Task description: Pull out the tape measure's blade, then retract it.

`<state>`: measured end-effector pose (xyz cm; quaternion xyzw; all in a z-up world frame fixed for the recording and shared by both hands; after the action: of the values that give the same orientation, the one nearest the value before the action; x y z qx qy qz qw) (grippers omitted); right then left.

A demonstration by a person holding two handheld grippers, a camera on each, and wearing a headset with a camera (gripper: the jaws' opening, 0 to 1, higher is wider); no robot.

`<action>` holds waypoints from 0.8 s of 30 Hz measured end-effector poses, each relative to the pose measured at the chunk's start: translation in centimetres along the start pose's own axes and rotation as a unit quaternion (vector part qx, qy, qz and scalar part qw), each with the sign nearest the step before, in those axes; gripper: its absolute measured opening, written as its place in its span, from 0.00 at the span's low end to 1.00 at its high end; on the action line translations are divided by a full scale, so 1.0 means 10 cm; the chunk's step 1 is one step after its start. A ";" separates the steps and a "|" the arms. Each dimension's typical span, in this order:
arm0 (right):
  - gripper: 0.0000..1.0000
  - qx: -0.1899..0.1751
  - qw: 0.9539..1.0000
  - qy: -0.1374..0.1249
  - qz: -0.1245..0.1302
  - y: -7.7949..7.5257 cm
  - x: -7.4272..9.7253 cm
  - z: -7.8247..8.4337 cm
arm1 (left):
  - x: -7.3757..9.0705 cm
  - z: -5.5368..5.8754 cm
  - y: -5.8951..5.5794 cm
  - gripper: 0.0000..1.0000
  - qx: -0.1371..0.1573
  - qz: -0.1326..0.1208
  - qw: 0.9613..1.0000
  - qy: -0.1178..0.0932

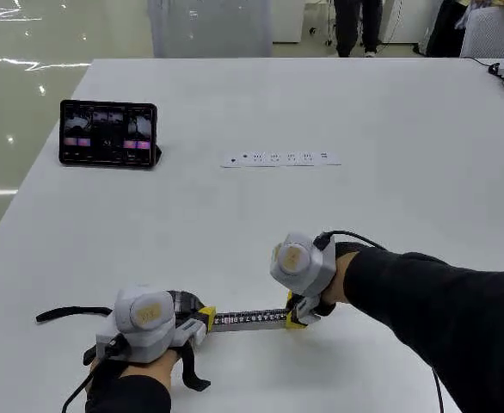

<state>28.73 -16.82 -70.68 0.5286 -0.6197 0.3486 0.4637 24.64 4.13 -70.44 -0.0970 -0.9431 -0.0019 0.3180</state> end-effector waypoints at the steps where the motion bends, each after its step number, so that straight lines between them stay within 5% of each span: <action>1: 0.10 0.000 1.000 -0.001 0.000 0.00 0.00 -0.01 | 0.00 0.00 0.00 0.63 0.001 0.000 1.000 0.000; 24: 0.10 0.001 1.000 -0.006 0.000 0.01 -0.06 -0.14 | -0.01 -0.01 0.02 0.62 0.002 0.004 1.000 0.000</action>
<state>28.89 -15.32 -70.76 0.5315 -0.6219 0.3457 0.4595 24.82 4.25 -70.47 -0.1006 -0.9427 0.0013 0.3182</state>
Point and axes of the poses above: the centre of the closed fingertips' face, and the gripper's own axes: x roughly backward along the fingers, y roughly to its left, z roughly out of its underside, the point moved 8 cm from there along x, roughly backward along the fingers, and after that the axes turned 3 degrees about -x, right-handed, at the moved point
